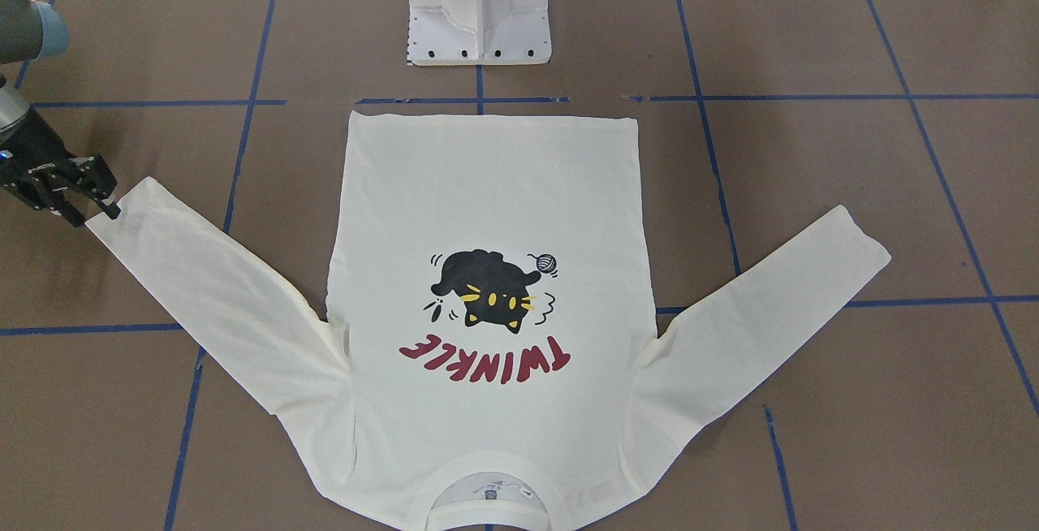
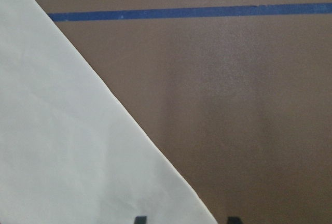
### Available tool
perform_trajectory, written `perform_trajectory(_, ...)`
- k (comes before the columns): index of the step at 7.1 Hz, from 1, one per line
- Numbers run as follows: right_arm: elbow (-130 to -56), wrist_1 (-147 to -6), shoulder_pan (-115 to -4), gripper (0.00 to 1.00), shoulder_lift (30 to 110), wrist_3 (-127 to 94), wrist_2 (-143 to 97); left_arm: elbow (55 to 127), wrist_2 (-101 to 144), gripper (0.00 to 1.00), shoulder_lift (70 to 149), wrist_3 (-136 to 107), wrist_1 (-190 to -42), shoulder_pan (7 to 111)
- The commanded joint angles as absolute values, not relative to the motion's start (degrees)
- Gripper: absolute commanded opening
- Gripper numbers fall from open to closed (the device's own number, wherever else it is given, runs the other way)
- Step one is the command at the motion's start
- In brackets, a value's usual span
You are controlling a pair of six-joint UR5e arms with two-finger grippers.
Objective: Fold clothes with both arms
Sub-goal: 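Move the right gripper to the cuff of the sleeve nearest it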
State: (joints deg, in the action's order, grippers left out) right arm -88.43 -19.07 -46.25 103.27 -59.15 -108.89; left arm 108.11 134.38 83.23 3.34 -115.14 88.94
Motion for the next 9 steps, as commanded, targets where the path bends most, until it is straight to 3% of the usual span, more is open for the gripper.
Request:
perform_trajectory(1,-88.42,-19.07,-46.23,0.00,103.18,-59.06,-108.90,108.11,134.38,1.00,83.23,3.34,-115.14,88.95)
perform_trajectory(4,-91.13,-20.04,-46.32,0.00,103.18,-58.80,-110.04,108.11,134.38,1.00,83.23,3.34,-115.14,88.95)
perform_trajectory(5,-95.23,-25.09,-48.15,0.00,103.18,-58.80,-112.21,108.11,134.38,1.00,83.23,3.34,-115.14,88.95)
perform_trajectory(6,-104.76,-38.10,-49.21,0.00,103.01,-58.71,-113.89,108.11,134.38,1.00,83.23,3.34,-115.14,88.95)
perform_trajectory(7,-112.68,-51.98,-49.65,0.00,98.74,-58.54,-113.91,108.02,134.38,1.00,83.23,3.34,-115.05,88.95)
perform_trajectory(9,-114.79,-84.37,-50.36,0.00,73.63,-58.62,-113.12,108.02,134.38,1.00,83.23,3.34,-115.05,88.95)
